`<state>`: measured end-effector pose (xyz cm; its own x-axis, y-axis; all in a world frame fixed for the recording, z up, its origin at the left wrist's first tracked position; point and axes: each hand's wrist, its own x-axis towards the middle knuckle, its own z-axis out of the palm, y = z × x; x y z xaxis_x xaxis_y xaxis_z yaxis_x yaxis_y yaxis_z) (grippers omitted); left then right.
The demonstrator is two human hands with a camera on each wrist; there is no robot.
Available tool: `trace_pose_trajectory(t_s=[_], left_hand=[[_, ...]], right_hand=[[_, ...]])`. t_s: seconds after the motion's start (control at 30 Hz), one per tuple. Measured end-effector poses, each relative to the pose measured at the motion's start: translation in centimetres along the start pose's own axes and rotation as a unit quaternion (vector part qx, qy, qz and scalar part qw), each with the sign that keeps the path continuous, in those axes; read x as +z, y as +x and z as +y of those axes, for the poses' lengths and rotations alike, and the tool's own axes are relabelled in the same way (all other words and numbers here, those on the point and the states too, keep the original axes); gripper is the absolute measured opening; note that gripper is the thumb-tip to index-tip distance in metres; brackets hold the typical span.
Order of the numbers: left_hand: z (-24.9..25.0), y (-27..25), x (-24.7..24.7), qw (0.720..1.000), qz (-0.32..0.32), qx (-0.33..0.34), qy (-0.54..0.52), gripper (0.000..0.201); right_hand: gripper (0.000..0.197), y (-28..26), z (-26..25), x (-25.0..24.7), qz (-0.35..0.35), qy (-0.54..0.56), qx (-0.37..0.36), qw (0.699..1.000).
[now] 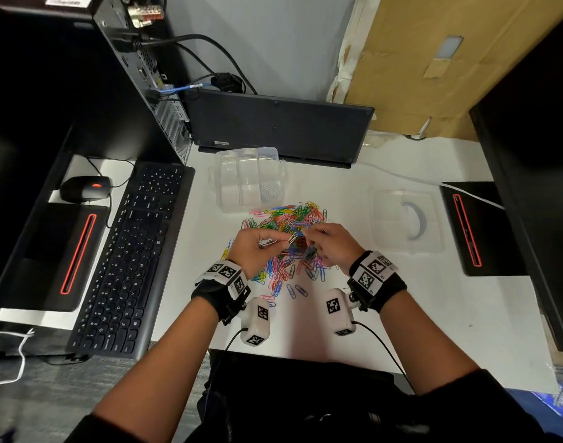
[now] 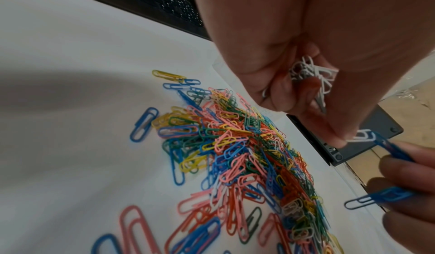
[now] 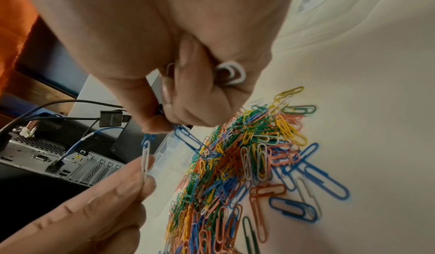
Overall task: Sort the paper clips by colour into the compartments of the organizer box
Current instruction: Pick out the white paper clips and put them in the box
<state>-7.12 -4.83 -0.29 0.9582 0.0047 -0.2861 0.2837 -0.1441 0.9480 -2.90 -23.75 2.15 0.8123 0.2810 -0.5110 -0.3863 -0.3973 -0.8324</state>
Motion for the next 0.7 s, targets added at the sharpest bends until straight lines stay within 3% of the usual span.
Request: trace_pose_trajectory(t_s=[0.2,0.47,0.7], left_hand=[[0.3,-0.2,0.2,1.0,-0.003,0.001,0.007,0.02],[0.5,0.0,0.0,0.999,-0.023,-0.004,0.024,0.019],[0.4,-0.1,0.3,0.999,-0.024,-0.007,0.036,0.022]], right_hand=[[0.037,0.1,0.3,0.0,-0.003,-0.038,-0.026,0.999],[0.032,0.9,0.7,0.0,0.029,-0.179,-0.105,0.978],[0.031,1.1,1.0,-0.2,0.039,-0.182,-0.123,0.975]])
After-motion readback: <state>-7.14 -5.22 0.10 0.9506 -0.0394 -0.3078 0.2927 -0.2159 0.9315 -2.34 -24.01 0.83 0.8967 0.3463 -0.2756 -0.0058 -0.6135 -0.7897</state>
